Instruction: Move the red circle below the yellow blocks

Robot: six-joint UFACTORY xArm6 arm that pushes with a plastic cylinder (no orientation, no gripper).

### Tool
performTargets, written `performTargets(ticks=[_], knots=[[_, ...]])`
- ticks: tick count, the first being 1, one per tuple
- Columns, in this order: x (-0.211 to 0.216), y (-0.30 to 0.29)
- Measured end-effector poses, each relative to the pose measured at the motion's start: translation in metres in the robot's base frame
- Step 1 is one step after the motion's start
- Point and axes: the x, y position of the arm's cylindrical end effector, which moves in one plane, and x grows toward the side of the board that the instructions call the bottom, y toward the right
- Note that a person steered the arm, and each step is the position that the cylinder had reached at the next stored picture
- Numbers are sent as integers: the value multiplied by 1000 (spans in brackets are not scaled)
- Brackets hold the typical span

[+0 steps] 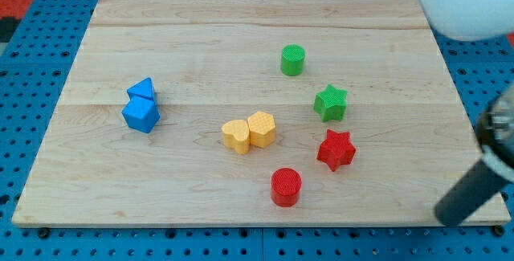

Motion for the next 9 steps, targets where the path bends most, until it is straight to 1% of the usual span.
performTargets(ticks=[1, 2, 3, 4, 5, 6, 8, 9], knots=[[-1, -62], [0, -148], [0, -192], [0, -189], [0, -145], [-1, -128], [-20, -161], [-31, -198]])
